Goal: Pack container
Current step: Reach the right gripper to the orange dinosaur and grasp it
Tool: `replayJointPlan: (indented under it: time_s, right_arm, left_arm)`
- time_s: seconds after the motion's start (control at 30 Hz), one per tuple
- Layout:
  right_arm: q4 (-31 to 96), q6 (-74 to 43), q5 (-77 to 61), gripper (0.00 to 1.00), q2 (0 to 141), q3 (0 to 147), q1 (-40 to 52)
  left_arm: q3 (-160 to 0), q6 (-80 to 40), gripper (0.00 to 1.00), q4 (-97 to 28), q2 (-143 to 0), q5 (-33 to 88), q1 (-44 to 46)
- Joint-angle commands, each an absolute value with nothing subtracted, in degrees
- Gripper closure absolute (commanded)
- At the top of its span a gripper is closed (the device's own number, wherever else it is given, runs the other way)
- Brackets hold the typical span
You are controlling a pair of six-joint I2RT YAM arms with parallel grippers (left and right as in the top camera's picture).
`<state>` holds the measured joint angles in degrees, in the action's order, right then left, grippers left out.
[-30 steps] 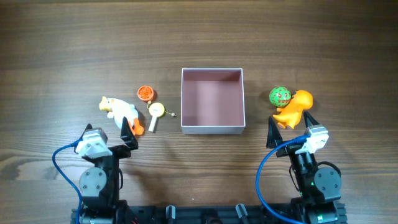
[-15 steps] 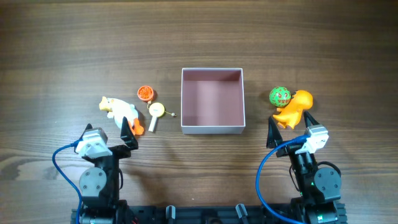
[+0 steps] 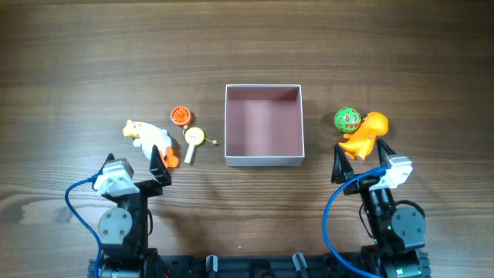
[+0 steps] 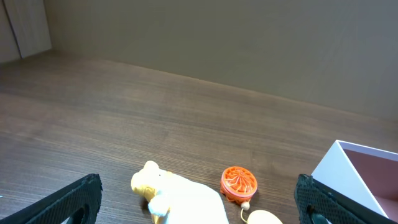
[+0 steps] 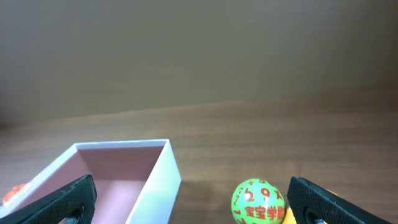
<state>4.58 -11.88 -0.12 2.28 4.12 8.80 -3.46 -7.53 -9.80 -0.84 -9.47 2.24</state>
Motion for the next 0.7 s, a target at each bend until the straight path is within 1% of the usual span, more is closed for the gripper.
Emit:
replayJointPlan:
  time_s: [0.0,0.07,0.13,0.2,0.3,0.4,0.47,0.67]
  right_arm:
    - [8.6,-16.6,8.51,0.0,10.31,17.54,8.49]
    - [12.95,-16.32,11.38,0.0,16.99,25.47,8.49]
    - [19.05,-13.56,12.27,0.0,25.02,34.22,8.49]
    - [27.0,-10.72,12.25,0.0,35.46,44.27,8.49]
    - [39.83,-10.5,11.49,0.0,51.29,58.28,8.49]
    - [48.34,-10.48,10.11,0.0,64.34,68.14,8.49]
    - [48.47,-10.5,10.07,0.0,70.37,69.54,8.49]
    - [50.94,-10.94,10.11,0.0,82.81,69.43,8.43]
  left_arm:
    - [-2.98,-6.22,0.0,-9.58,-0.38,-8.58,2.11]
    - [-2.98,-6.22,0.0,-9.58,-0.38,-8.58,2.11]
    - [-2.98,-6.22,0.0,-9.58,-0.38,-8.58,2.11]
    - [-2.98,-6.2,0.0,-9.58,-0.38,-8.58,2.11]
    - [-2.98,-6.2,0.0,-9.58,-0.38,-8.58,2.11]
    - [-2.98,-6.2,0.0,-9.58,-0.38,-8.58,2.11]
    - [-2.98,-6.2,0.0,-9.58,-0.38,-8.58,2.11]
    - [-2.98,-6.22,0.0,-9.58,-0.38,-8.58,2.11]
